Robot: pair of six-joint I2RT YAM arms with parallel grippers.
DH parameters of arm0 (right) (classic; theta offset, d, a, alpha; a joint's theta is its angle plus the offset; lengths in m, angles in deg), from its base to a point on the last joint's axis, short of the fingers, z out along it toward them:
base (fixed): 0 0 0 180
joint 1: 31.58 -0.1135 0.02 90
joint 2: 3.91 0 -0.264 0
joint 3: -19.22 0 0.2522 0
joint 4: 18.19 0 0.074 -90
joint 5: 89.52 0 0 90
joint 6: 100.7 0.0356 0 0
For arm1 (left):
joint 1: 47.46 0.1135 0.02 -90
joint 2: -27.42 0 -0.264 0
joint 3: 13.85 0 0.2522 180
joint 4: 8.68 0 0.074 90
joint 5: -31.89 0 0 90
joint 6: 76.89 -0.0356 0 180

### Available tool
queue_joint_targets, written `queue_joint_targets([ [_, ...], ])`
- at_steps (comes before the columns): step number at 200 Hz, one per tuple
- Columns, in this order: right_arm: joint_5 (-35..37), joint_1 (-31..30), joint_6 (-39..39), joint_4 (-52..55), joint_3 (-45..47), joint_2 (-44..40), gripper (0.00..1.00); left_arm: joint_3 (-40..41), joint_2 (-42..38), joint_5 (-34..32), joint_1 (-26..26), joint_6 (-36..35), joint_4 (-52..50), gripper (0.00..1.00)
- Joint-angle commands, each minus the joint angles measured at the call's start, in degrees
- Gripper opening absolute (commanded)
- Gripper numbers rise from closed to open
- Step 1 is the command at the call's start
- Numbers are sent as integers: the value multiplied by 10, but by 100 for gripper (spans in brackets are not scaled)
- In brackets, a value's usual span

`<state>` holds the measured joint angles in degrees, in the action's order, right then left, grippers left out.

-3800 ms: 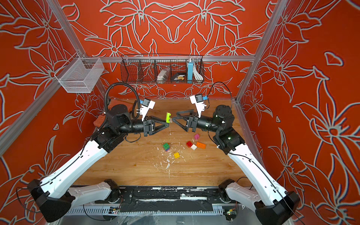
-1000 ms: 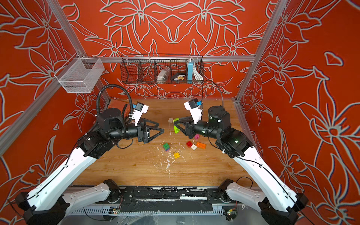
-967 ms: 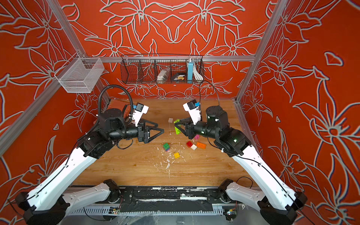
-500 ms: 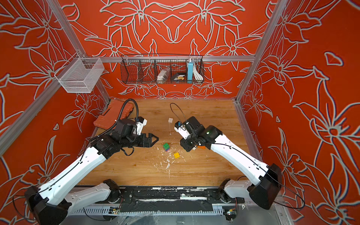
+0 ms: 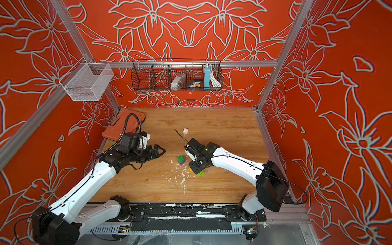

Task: Assemble the letter r with lego
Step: Adjust the lego brick.

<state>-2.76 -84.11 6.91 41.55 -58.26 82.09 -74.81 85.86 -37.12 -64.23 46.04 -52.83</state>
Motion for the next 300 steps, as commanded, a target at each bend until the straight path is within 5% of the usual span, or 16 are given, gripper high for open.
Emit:
queue_joint_targets([
  [1,14,-4,67,-18,5,15,0,13,-13,-7,7,15,15,91],
  [102,10,-5,144,12,-40,119,0,33,-12,-13,10,7,19,92],
  [300,16,-5,166,32,-80,202,0,32,-6,6,10,-4,18,92],
])
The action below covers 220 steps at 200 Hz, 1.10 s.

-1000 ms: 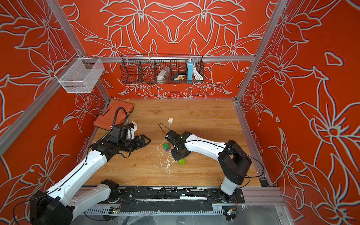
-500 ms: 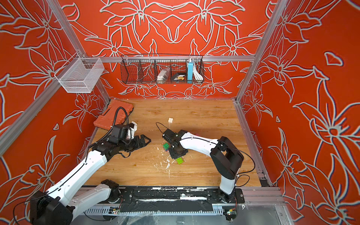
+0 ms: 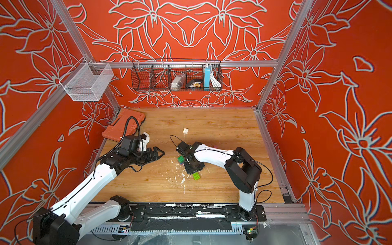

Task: Assemble the letter r with lego
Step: Adjust the lego brick.

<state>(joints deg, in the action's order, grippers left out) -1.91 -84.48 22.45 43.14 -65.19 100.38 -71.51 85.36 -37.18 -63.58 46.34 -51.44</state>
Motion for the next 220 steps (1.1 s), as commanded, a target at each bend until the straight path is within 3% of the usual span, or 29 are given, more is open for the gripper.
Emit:
queue_joint_targets([
  [1,7,0,11,16,-10,20,0,-1,-1,7,4,-8,4,92],
  [177,24,-1,-25,60,-49,68,0,-1,-7,17,4,-12,1,92],
  [220,29,0,-35,12,-9,-29,0,-2,-35,35,4,-30,0,92],
])
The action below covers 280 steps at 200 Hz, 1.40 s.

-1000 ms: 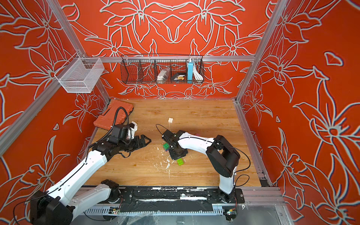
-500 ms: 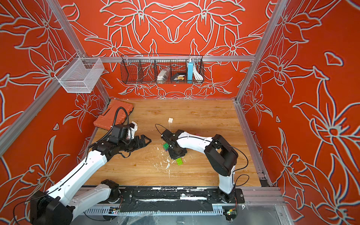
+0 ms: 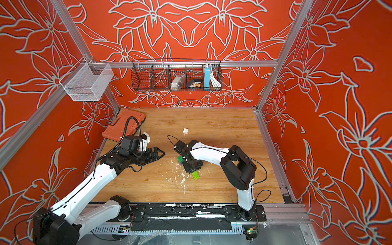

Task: Assemble the letter r with lego
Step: Adjust the lego brick.

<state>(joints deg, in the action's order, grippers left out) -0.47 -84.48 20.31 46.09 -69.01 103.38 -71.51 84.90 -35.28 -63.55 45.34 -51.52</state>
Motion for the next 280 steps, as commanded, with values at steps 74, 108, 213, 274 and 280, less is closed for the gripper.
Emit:
queue_joint_targets([
  [74,31,29,-5,-52,148,-151,0,5,-57,-52,-48,-16,11,93],
  [108,33,31,0,-88,170,-138,0,7,-59,-102,-101,-9,15,93],
  [213,75,30,-3,-112,206,-92,0,10,-55,-108,-101,-2,17,93],
  [274,86,21,1,-124,236,-68,0,13,-55,-118,-101,-1,13,94],
  [280,86,20,3,-126,239,-65,0,13,-55,-118,-101,0,14,94],
])
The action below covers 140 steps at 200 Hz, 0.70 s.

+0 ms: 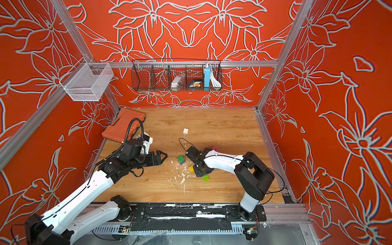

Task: Assemble the letter r with lego
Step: Adjust the lego brick.

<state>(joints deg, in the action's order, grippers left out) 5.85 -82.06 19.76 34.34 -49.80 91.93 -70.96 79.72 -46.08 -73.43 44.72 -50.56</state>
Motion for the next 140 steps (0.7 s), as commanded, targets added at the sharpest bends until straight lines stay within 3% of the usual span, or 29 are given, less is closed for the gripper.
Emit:
queue_joint_targets([
  [1,23,-5,8,-8,48,50,0,7,-3,-10,-2,6,4,94],
  [73,22,-18,20,-11,56,68,0,7,1,-14,-2,6,-1,94],
  [95,18,-17,15,1,49,22,0,4,1,-5,3,11,-9,91],
  [140,-7,-15,-5,33,-7,-79,0,46,16,82,37,57,66,80],
])
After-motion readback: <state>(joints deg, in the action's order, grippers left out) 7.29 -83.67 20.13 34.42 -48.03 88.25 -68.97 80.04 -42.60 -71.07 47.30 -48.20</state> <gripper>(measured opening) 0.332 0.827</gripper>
